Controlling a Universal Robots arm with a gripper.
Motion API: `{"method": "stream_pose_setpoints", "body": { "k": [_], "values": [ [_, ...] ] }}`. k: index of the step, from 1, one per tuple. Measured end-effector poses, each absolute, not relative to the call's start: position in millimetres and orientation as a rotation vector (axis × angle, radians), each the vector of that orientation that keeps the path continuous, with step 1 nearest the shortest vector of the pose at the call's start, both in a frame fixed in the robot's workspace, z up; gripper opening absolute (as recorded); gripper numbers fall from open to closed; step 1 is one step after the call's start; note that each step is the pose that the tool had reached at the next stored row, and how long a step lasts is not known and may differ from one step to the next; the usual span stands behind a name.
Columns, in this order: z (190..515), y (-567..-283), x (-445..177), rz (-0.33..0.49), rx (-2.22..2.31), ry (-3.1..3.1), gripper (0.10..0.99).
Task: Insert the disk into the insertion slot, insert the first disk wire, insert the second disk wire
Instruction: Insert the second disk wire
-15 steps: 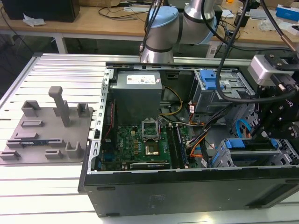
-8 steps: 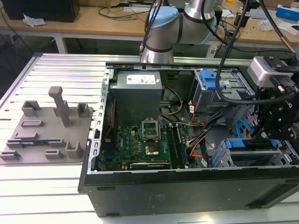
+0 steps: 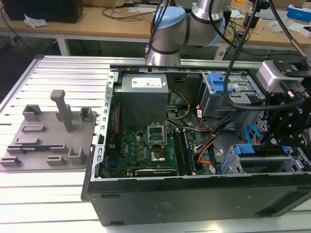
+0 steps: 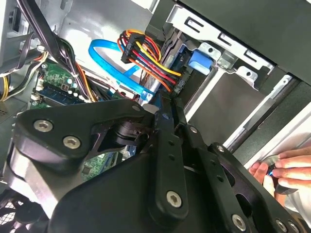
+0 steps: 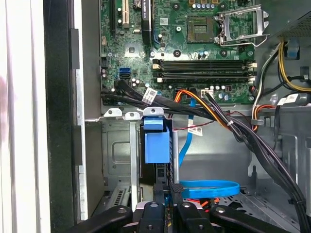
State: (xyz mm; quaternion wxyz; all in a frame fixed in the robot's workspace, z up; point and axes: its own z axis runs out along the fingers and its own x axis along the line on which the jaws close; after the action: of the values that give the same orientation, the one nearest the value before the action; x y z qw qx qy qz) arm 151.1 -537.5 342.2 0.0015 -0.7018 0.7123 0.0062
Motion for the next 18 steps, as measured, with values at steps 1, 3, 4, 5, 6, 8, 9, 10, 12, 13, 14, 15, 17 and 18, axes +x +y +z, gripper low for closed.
{"method": "stream_pose_setpoints", "body": {
  "k": [1,3,4,5,6,8,9,10,12,13,14,15,17,18],
  "values": [
    [342,-538,151,0.020,-2.203,2.235,0.161],
    [340,-538,151,0.019,-2.204,2.235,0.161],
    [339,-538,151,0.019,-2.204,2.235,0.161],
    [339,-538,151,0.019,-2.205,2.234,0.161],
    [338,-538,151,0.019,-2.205,2.234,0.161],
    [338,-538,151,0.020,-2.205,2.233,0.231],
    [339,-538,151,0.020,-2.205,2.233,0.231],
    [347,-538,151,0.020,-2.205,2.233,0.302],
    [358,-538,151,0.020,-2.205,2.233,0.302],
    [369,-538,151,0.020,-2.205,2.233,0.302],
    [378,-538,151,0.020,-2.205,2.233,0.302],
    [388,-538,151,0.019,-2.205,2.233,0.286],
    [397,-537,151,0.019,-2.205,2.233,0.220],
    [405,-536,151,0.019,-2.205,2.233,0.106]
  ]
}}
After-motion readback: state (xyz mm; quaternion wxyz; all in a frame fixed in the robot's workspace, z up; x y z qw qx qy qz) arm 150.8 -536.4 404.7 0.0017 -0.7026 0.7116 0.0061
